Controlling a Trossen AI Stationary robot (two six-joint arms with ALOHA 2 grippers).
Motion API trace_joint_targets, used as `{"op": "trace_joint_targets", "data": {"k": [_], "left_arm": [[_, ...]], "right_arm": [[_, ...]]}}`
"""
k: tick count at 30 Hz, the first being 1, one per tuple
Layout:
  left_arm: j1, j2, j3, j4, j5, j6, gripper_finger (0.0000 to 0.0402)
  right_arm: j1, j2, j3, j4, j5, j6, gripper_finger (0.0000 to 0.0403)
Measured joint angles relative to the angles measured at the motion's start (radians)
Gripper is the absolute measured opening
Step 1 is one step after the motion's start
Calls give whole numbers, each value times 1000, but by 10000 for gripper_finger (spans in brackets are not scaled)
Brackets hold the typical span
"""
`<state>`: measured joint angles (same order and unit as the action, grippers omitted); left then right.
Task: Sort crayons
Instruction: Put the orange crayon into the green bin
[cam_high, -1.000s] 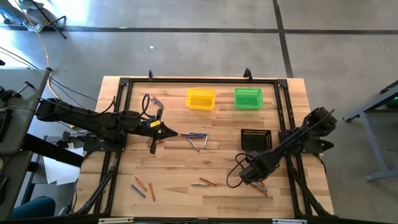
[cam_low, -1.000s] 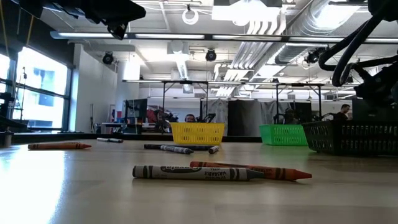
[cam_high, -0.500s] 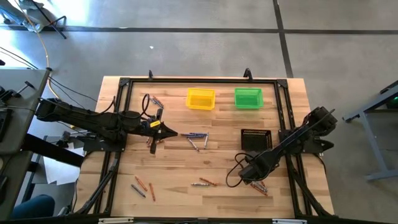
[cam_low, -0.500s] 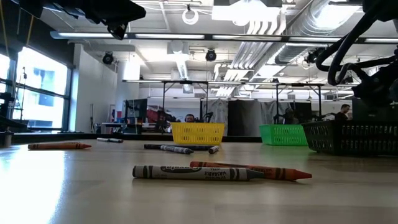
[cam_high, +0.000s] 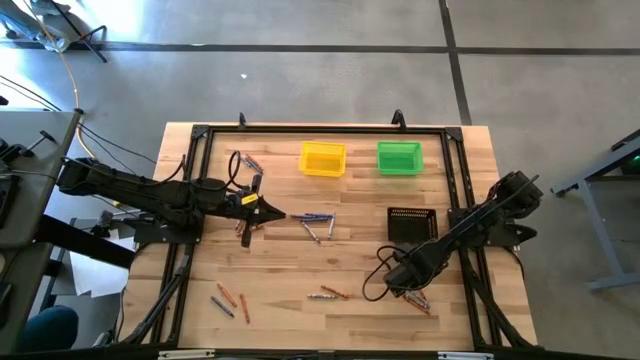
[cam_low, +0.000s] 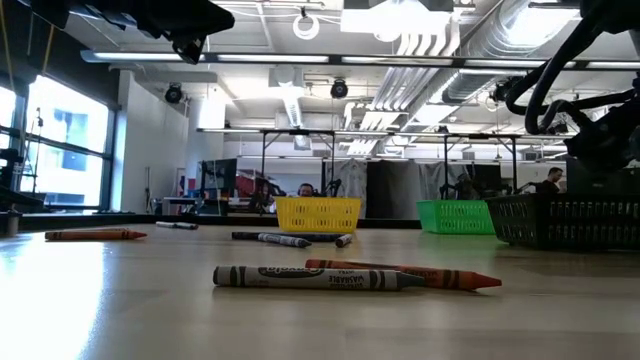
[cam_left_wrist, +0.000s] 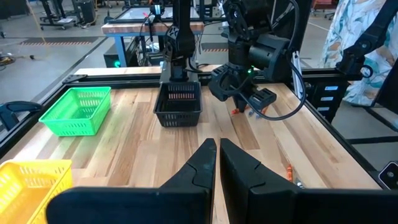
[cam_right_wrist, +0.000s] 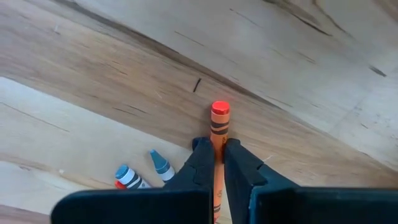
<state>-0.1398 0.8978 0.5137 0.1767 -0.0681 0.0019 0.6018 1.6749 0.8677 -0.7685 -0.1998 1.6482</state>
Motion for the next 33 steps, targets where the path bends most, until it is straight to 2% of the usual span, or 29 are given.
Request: {"op": "trace_joint_targets", "data": {"k": [10,20,29,33], "left_arm": [[0,0,0,0,0,1,10],[0,0,0,0,0,1,10],[0,0,0,-1,0,1,10],[0,0,0,0,0,1,10]], "right_arm": [[1,-30,-1,11,-13,-8,1],[1,-137,0,2,103,-8,0],[1,-240,0,11,283,-109,0],[1,-304,0,-1,423,-156,0]]}}
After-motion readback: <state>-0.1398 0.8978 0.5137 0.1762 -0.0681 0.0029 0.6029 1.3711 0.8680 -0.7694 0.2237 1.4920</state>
